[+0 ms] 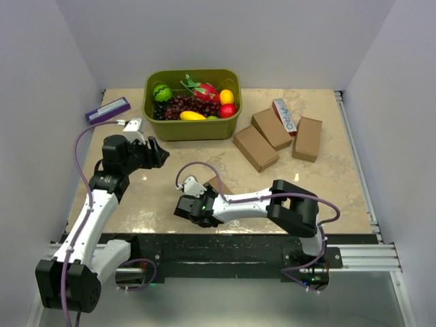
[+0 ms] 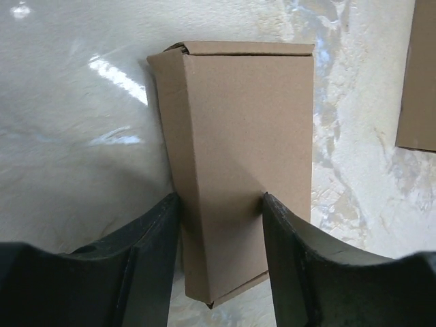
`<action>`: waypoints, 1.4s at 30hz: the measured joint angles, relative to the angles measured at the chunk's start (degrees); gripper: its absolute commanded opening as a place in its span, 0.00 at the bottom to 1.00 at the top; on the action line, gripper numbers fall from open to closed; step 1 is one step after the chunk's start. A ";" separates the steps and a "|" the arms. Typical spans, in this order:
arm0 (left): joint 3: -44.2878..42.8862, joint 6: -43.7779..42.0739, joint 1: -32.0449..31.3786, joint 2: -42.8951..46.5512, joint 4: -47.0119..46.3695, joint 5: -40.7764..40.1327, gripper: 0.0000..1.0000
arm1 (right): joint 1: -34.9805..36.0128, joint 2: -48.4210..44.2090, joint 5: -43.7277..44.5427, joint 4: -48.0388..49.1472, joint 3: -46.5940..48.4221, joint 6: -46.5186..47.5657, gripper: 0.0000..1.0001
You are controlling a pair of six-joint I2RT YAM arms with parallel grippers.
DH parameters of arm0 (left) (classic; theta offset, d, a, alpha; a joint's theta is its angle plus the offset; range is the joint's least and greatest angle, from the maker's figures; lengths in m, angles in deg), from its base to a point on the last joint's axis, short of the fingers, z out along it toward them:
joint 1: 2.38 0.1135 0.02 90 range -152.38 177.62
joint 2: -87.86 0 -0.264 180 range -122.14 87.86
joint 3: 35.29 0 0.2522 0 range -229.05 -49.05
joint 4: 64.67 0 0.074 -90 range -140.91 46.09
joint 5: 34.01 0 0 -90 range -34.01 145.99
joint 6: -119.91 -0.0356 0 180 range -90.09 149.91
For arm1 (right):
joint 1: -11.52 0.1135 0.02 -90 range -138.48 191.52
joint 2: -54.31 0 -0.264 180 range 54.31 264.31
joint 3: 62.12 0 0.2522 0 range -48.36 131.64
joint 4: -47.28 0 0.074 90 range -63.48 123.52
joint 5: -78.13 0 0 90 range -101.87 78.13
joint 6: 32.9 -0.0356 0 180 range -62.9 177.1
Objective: Fold the paper box
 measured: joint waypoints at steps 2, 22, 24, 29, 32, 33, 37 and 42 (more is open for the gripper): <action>-0.28 -0.59 0.20 -0.20 -0.02 -0.15 0.61 | -1.18 0.04 -0.07 -0.33 0.17 0.04 0.45; 0.24 -2.14 1.01 -0.39 -1.33 1.25 0.72 | -25.75 6.19 -0.50 3.15 8.66 9.44 0.59; 0.72 -2.93 1.03 0.50 -1.44 0.68 0.80 | -25.97 5.62 -1.09 4.17 7.89 10.27 0.79; 1.60 -3.80 1.01 3.48 -1.44 -0.28 0.95 | -26.27 0.42 -8.22 5.66 5.16 12.07 0.99; 1.81 -4.50 1.03 5.57 -1.99 -1.11 0.99 | -26.32 -5.07 -13.46 6.34 2.34 12.83 0.99; 2.10 -4.63 1.03 6.38 -2.43 -1.44 1.00 | -26.56 -7.72 -15.21 6.67 1.31 13.03 0.99; 3.19 -5.16 1.03 8.72 -3.76 -1.42 1.00 | -30.16 -20.20 -22.77 10.27 -2.84 13.05 0.99; 3.82 -5.92 1.05 10.29 -5.42 -0.13 1.00 | -44.72 -35.85 -30.60 17.31 -11.58 10.99 0.99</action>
